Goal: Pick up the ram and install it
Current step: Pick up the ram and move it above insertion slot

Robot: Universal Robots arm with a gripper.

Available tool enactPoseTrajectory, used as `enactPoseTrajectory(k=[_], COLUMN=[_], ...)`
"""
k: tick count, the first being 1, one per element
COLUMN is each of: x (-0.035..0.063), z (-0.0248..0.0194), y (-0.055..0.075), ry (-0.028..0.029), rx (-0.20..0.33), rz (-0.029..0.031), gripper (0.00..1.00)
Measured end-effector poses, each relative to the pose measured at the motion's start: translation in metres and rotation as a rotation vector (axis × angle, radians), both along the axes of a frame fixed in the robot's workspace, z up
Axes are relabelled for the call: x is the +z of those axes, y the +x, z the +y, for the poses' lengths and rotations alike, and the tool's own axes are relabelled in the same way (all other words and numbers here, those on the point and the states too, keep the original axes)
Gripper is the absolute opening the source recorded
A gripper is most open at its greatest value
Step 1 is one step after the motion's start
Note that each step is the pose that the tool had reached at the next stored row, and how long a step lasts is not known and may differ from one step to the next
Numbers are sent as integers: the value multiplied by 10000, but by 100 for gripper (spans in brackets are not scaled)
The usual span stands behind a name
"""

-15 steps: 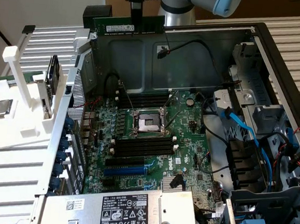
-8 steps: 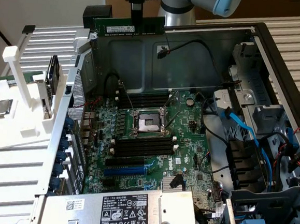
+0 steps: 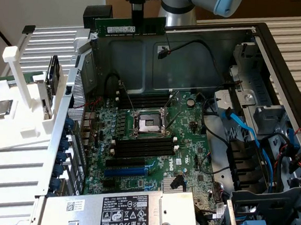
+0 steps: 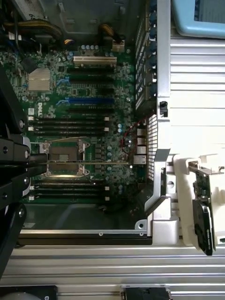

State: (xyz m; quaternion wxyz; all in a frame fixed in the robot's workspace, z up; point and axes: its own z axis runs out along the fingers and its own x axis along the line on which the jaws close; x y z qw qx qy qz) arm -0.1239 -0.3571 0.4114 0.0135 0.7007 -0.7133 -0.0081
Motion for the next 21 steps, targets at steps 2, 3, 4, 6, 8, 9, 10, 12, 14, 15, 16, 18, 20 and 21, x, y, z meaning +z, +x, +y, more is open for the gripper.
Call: enactPoseTrajectory(k=[2, 3, 4, 6, 8, 9, 10, 12, 14, 15, 16, 18, 20, 21], x=[0, -1, -1, -1, -1, -1, -1, -2, -4, -7, -9, -20, -36, -42], z=[0, 0, 0, 0, -2, -10, -21, -60, -103, -109, -111, -112, -112, -114], y=[7, 8, 8, 8, 9, 9, 9, 8, 15, 26, 39, 63, 68, 67], ry=[0, 1, 1, 1, 1, 1, 4, 19, 52, 58, 57, 58, 57, 60], rx=[1, 1, 0, 0, 0, 2, 1, 1, 0, 0, 0, -1, -1, -2], rz=[0, -1, -1, -1, -1, 0, -1, 0, 8, 12, 17, 21, 21, 20], gripper=[13, 13, 13, 13, 13, 13, 13, 13, 13, 13, 13, 13, 13, 13])
